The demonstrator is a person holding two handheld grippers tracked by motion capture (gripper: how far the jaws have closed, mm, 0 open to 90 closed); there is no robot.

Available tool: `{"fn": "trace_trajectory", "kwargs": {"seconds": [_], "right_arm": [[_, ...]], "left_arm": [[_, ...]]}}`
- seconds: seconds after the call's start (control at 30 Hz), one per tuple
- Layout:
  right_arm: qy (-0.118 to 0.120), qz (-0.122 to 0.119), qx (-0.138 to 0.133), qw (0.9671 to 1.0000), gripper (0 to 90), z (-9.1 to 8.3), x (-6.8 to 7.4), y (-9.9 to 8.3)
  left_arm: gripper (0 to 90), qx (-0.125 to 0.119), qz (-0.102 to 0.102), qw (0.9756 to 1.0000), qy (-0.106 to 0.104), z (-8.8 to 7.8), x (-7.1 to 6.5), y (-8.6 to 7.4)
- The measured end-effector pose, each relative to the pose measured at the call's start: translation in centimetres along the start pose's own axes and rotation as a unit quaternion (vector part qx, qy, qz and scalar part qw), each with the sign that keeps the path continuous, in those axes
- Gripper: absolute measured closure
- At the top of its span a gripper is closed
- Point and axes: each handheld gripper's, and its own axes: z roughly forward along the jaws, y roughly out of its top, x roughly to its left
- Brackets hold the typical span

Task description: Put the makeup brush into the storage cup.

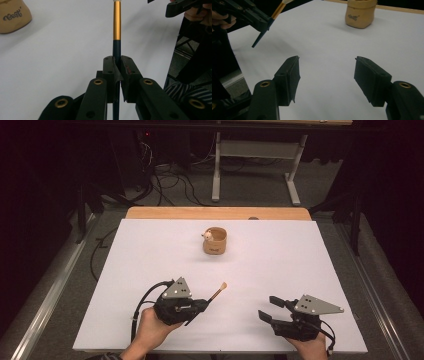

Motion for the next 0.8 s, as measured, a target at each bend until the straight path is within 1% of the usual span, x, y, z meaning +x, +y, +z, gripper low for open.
{"fn": "trace_trajectory", "kwargs": {"seconds": [0.1, 0.27, 0.37, 0.47, 0.53, 0.57, 0.6, 0.63, 0.67, 0.7, 0.73, 0.8], "right_arm": [[0.013, -0.009, 0.0, 0.9999, 40.5, 0.5, 0.7, 0.3], [0.024, -0.021, -0.005, 0.9995, 45.2, 0.9, 1.3, 0.6], [0.033, -0.02, -0.011, 0.9992, 47.0, 1.2, 1.4, 0.8], [0.042, -0.023, -0.015, 0.9988, 48.9, 1.5, 1.5, 0.9], [0.054, -0.021, -0.018, 0.9982, 50.5, 1.8, 1.6, 1.1], [0.054, -0.021, -0.018, 0.9982, 50.5, 1.8, 1.6, 1.1], [0.065, -0.019, -0.016, 0.9976, 52.0, 2.1, 1.8, 1.3], [0.065, -0.019, -0.016, 0.9976, 52.0, 2.1, 1.8, 1.3], [0.074, -0.02, -0.015, 0.997, 53.4, 2.3, 1.9, 1.5], [0.074, -0.02, -0.015, 0.997, 53.4, 2.3, 1.9, 1.5], [0.083, -0.02, -0.015, 0.9962, 54.7, 2.6, 1.9, 1.7], [0.086, -0.018, -0.014, 0.996, 55.1, 2.6, 2.0, 1.7]], "left_arm": [[83.1, -0.002, 0.003, 1.0, -0.004, 0.2, -0.2, 0.1], [83.1, -0.004, 0.009, 0.9999, -0.008, 0.6, -0.5, 0.4], [83.1, -0.01, 0.015, 0.9998, -0.011, 0.7, -0.7, 0.7], [83.1, -0.016, 0.021, 0.9996, -0.011, 0.9, -1.0, 1.0], [83.1, -0.017, 0.023, 0.9995, -0.012, 1.0, -1.1, 1.1], [83.1, -0.018, 0.023, 0.9995, -0.013, 1.1, -1.1, 1.1], [83.1, -0.017, 0.025, 0.9995, -0.013, 1.2, -1.2, 1.2], [83.1, -0.017, 0.025, 0.9995, -0.013, 1.2, -1.2, 1.2], [83.1, -0.019, 0.026, 0.9994, -0.015, 1.3, -1.3, 1.3], [83.1, -0.019, 0.026, 0.9994, -0.015, 1.3, -1.3, 1.3], [83.1, -0.021, 0.026, 0.9993, -0.015, 1.4, -1.4, 1.4], [83.1, -0.022, 0.028, 0.9992, -0.015, 1.4, -1.4, 1.4]]}}
